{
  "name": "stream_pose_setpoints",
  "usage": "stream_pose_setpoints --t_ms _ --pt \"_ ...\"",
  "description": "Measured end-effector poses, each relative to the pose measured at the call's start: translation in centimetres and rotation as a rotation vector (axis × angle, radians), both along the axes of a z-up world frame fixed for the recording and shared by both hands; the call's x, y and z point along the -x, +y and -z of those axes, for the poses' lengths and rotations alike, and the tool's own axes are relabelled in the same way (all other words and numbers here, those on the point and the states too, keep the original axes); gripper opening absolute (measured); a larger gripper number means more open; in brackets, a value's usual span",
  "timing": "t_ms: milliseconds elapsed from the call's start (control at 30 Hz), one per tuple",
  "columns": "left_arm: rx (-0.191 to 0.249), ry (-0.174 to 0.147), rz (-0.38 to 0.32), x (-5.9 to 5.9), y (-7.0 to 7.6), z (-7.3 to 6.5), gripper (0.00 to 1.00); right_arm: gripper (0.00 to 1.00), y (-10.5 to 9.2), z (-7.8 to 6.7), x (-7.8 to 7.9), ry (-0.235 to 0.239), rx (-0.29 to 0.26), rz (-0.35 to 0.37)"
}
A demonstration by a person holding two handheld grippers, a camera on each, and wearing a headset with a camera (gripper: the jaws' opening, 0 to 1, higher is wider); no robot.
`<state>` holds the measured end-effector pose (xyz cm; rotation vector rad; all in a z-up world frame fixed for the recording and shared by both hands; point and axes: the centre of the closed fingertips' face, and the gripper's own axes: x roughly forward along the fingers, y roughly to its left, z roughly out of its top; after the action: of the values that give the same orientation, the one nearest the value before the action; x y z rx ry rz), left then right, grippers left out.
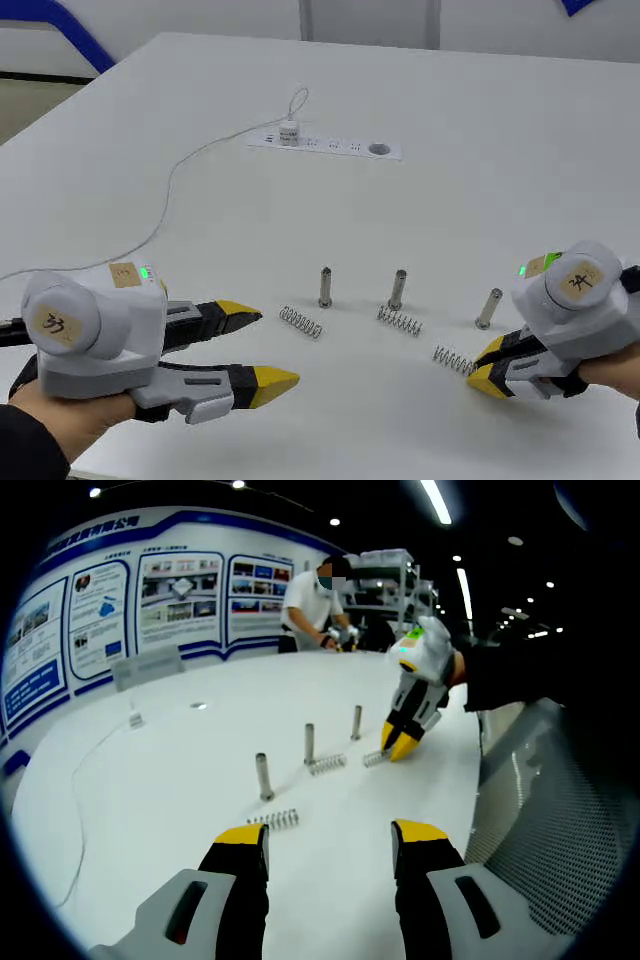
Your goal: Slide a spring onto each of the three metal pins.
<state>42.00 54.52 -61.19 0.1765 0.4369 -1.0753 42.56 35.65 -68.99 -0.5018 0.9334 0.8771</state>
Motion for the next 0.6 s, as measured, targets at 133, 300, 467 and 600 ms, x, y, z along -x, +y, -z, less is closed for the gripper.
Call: stream_pose_setpoints --t_ms 133,300,467,600 --pt "0.001 -0.005 0.012 0.0 -0.2 -0.2 0.50 0.12 0.0 -0.3 0.0 -0.006 0.001 0.000" --pt "-0.010 -0.020 0.041 -0.3 -0.7 -0.7 0.50 0.11 -0.2 -0.8 0.0 -0.009 0.007 -0.004" --pt "-0.012 -0.037 0.086 -0.5 -1.9 -1.4 0.49 0.11 -0.1 -1.6 0.1 -0.011 0.004 -0.008" --pt "-0.021 -0.050 0.139 -0.4 -3.2 -1.7 0.48 0.11 0.3 -2.1 0.2 -0.014 0.003 -0.018"
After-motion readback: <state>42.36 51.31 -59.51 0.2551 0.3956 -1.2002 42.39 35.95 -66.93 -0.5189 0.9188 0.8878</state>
